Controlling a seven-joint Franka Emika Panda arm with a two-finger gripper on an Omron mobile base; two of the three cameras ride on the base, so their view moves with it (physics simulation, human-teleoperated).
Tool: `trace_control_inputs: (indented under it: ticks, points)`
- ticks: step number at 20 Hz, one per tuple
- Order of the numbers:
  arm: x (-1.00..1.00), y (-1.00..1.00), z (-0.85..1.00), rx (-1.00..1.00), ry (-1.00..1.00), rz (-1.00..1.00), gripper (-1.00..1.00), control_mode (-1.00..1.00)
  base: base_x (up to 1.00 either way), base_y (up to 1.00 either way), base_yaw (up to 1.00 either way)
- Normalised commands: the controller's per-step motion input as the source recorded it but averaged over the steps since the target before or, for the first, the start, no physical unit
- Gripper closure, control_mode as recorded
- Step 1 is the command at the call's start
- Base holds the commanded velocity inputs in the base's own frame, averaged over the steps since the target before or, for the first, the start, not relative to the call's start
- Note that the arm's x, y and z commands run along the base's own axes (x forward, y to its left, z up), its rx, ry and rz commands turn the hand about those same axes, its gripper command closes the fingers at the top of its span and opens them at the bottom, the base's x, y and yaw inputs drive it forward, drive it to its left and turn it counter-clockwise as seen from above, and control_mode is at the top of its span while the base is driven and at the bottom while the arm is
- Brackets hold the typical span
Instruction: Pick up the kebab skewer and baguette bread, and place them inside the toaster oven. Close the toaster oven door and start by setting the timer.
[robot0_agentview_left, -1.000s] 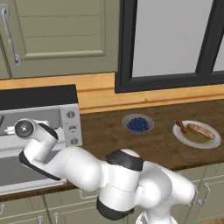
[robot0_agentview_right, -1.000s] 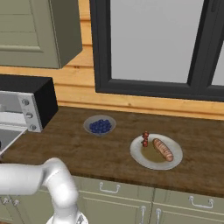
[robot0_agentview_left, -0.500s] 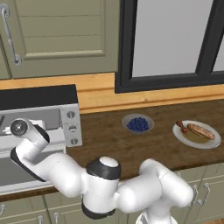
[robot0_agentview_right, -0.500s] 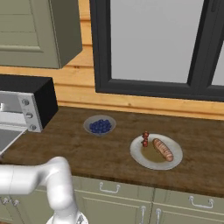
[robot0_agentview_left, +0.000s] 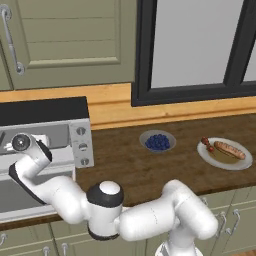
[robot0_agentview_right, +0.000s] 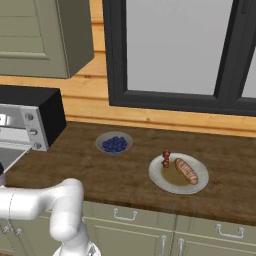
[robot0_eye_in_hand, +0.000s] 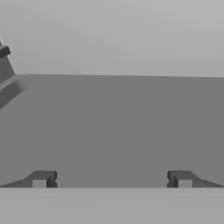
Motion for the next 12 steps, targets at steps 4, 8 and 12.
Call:
trace_control_inputs:
  ticks: [4, 8, 12]
  points:
    - [0.31, 0.26, -0.24, -0.02, 0.01, 0.0, -1.0, -1.0, 0.0, 0.0, 0.0]
    - [-0.02, 0.38, -0.81, -0.03, 0.24, 0.0, -1.0, -1.0, 0.0, 0.0, 0.0]
    - [-0.4, 0.3, -1.0, 0.0, 0.33, 0.0, -1.0, -1.0, 0.0, 0.0, 0.0]
